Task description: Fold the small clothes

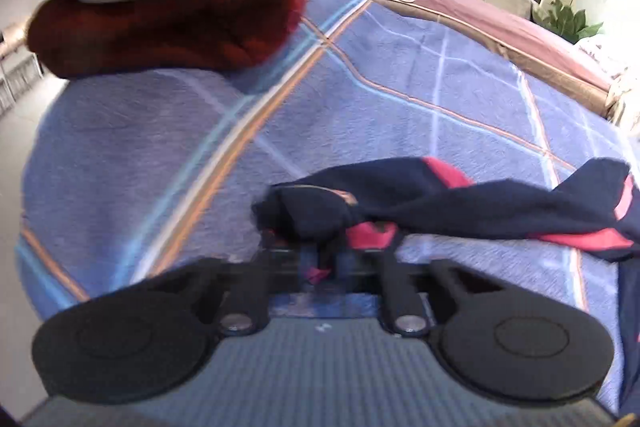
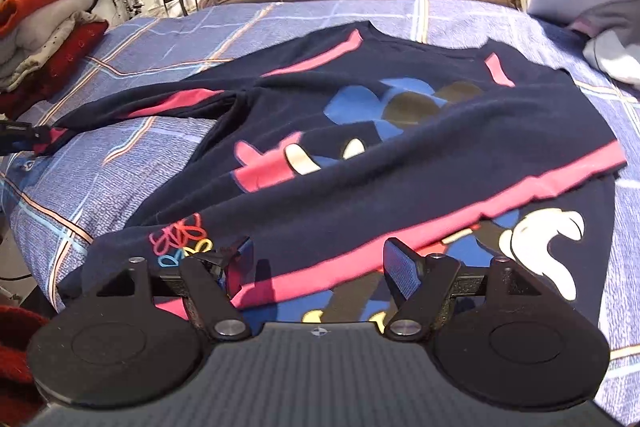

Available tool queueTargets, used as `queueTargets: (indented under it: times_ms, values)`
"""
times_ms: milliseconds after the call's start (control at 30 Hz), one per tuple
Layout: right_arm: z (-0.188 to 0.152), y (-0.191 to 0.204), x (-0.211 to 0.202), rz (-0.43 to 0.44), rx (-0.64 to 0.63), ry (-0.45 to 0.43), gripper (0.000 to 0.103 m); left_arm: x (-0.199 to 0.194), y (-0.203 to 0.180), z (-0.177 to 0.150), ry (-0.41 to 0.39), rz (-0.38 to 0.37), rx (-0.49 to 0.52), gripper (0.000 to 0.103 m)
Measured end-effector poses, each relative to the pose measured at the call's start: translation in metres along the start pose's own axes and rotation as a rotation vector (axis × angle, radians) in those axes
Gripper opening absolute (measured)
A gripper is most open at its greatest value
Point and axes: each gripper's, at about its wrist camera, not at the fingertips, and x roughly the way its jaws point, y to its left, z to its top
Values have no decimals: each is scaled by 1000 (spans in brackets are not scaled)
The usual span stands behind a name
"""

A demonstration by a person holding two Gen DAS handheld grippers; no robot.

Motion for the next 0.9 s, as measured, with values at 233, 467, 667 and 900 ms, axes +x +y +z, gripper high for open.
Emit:
queueTargets:
  times_ms: [233, 467, 667, 900]
  values:
    - [-1, -2, -6, 5, -10, 17, 99, -105, -32, 56, -335, -103, 36, 6]
    - [-4, -3, -11, 18, 16, -5, 95, -212, -121, 80, -318, -495, 225, 6]
    - [-6, -25, -27, 51, 155, -50, 94, -183, -249, -22, 28, -830, 441, 6]
    - [-17, -74, -54, -137, 258, -65, 95, -81, -338, -174, 471, -749, 743, 45]
